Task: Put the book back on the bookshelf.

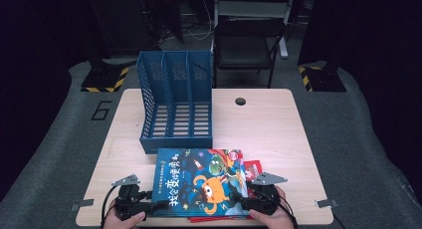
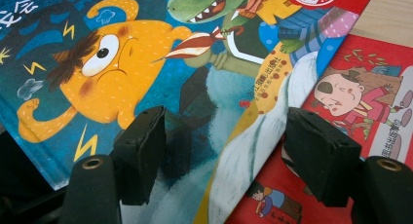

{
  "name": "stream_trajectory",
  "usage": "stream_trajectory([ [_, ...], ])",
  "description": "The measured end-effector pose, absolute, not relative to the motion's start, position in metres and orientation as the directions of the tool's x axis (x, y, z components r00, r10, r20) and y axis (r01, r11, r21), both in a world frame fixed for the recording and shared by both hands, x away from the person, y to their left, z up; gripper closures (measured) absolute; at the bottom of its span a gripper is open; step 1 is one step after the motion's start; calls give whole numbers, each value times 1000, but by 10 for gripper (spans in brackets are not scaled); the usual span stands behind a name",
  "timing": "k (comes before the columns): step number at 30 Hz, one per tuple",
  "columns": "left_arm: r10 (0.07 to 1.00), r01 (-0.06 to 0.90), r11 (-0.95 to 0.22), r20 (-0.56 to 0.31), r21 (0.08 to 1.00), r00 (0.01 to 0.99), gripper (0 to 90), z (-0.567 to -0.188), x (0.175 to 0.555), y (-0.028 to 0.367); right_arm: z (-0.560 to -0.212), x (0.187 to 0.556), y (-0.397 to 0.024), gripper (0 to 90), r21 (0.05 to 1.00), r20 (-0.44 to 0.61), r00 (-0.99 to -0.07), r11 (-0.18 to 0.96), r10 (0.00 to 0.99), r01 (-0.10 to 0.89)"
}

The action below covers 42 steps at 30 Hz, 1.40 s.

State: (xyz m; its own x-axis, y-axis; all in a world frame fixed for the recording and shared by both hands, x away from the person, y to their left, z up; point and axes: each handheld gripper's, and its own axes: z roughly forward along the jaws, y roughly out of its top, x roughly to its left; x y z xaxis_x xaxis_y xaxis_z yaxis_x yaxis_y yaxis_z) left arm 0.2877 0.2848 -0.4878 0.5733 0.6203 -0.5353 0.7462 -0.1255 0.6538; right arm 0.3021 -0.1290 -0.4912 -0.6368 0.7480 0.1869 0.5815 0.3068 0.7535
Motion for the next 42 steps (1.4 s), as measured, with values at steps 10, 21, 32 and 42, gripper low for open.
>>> stream_trajectory([
  [10, 594, 723, -105, -539, 683, 596, 299, -478, 286, 288, -491, 304, -131, 315, 751, 215, -641, 294, 737, 591],
  [21, 541, 712, -114, -558, 693, 629, 299, -467, 286, 286, -491, 305, -131, 316, 746, 262, -646, 275, 717, 607],
  [32, 502, 688, -109, -558, 717, 661, 312, -449, 284, 288, -491, 306, -128, 328, 730, 316, -662, 271, 680, 627],
  [42, 498, 651, -111, -525, 751, 690, 315, -431, 285, 289, -487, 311, -127, 350, 682, 370, -631, 262, 682, 683],
])
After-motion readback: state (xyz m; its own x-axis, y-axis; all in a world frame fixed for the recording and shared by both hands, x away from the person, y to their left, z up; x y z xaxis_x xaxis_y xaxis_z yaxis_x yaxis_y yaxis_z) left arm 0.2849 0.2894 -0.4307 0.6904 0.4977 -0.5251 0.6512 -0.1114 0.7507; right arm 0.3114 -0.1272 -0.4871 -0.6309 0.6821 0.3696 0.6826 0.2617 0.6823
